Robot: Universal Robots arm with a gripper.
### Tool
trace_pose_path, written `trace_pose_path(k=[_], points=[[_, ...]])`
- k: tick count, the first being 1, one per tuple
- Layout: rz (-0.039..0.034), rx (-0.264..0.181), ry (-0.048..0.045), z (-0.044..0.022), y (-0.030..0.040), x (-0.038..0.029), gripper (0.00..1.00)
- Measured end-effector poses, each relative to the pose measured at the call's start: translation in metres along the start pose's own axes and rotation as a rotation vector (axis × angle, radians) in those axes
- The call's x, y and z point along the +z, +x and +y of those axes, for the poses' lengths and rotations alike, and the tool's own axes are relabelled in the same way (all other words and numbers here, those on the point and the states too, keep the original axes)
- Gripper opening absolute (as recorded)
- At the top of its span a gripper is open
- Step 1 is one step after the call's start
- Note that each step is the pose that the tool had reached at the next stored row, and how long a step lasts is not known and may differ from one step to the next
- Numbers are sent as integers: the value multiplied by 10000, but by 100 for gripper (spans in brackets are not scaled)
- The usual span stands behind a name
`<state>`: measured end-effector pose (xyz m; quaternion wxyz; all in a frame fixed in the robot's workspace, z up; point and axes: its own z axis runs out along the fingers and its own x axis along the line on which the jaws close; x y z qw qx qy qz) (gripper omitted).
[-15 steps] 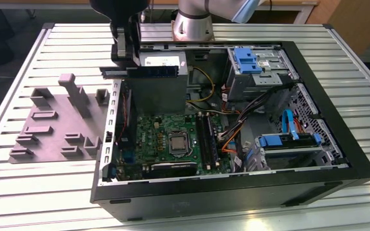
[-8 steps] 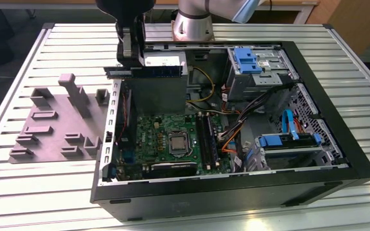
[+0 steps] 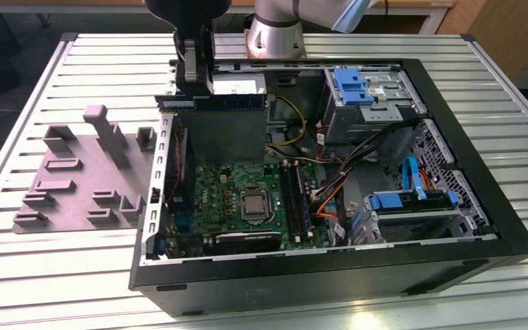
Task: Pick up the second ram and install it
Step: 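Pick up the second ram and move it above second insertion slot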
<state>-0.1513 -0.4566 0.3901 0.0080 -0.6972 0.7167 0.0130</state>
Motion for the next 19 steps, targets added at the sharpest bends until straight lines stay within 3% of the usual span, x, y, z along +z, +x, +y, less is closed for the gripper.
trace_pose_path(k=[19], points=[[0, 0, 0, -185, -5, 0, 14]])
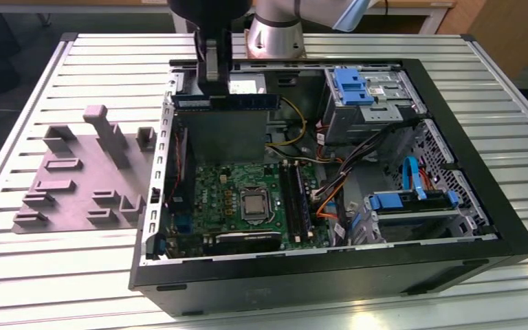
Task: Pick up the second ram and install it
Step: 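Pick up the second ram and move it above second insertion slot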
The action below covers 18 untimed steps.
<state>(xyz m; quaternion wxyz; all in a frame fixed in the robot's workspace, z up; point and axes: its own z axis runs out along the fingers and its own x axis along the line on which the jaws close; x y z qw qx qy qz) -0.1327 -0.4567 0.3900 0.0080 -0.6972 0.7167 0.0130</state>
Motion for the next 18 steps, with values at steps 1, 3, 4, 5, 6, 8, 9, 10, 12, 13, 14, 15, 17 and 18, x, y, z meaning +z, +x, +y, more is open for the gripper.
trace_pose_path(k=[1, 3, 4, 5, 6, 8, 9, 10, 12, 13, 14, 15, 17, 18], points=[[1, 0, 0, -10, -1, 0, 14], [0, -1, 0, -32, -1, 0, 14], [1, 0, 0, -44, -1, 0, 14], [1, -1, 0, -58, -2, 0, 14], [1, 0, 0, -73, -2, 0, 14], [0, 0, 0, -104, -3, 0, 14], [0, 0, 0, -122, -3, 0, 14], [0, 0, 0, -143, -4, 0, 14], [1, 0, -1, -193, -5, 0, 14], [1, 0, 0, -218, -6, 0, 14], [0, -1, 0, -246, -7, 1, 14], [1, -3, 0, -275, -8, 1, 14], [0, -8, 0, -336, -11, 3, 14], [1, -11, -1, -366, -12, 3, 14]])
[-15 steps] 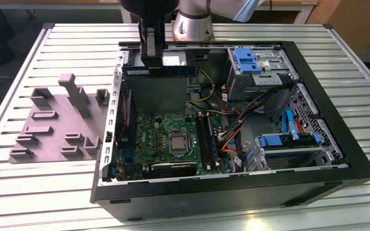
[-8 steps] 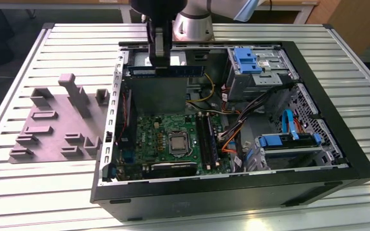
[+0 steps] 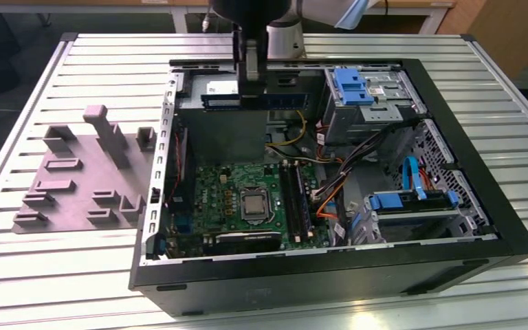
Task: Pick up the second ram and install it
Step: 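Pick up the second ram and move it above second insertion slot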
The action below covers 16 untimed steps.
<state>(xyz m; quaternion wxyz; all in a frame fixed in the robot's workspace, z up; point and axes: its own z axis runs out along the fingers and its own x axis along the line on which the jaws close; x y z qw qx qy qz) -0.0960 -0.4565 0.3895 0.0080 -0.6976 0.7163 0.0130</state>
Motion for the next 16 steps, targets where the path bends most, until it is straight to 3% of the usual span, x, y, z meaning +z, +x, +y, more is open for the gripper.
trace_pose_path(k=[11, 16], points=[[0, -11, 0, -249, -7, 3, 14], [-1, -10, 0, -269, -7, 4, 14]])
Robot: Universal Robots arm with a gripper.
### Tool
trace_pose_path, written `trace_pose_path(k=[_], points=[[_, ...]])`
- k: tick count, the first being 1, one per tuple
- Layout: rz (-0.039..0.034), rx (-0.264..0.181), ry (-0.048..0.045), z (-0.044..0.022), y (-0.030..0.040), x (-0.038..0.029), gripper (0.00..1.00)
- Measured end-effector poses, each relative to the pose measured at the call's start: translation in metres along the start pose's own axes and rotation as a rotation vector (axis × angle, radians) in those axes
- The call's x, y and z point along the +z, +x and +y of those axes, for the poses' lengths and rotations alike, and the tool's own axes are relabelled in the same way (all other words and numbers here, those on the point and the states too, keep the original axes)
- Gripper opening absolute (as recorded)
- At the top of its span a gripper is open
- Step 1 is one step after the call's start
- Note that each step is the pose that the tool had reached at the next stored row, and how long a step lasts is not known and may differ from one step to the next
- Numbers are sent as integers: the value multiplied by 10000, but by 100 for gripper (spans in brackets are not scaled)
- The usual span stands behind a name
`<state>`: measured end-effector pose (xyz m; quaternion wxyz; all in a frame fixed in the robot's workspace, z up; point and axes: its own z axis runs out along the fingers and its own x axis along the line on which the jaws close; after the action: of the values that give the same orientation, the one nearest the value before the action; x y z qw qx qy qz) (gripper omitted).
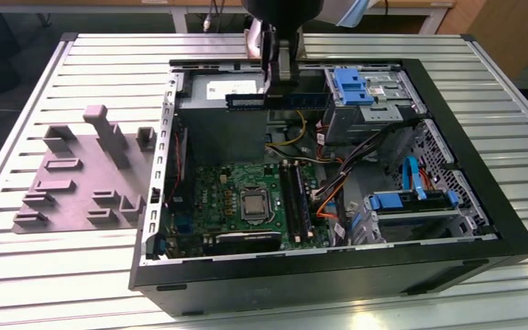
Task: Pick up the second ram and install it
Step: 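Pick up the second ram and move it above second insertion slot, then insert the second ram into the second slot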
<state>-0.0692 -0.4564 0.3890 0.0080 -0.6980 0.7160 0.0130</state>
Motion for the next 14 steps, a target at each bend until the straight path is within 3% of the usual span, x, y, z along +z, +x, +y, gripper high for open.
trace_pose_path(k=[14], points=[[6, 135, 3, -3, 0, 1, 14]])
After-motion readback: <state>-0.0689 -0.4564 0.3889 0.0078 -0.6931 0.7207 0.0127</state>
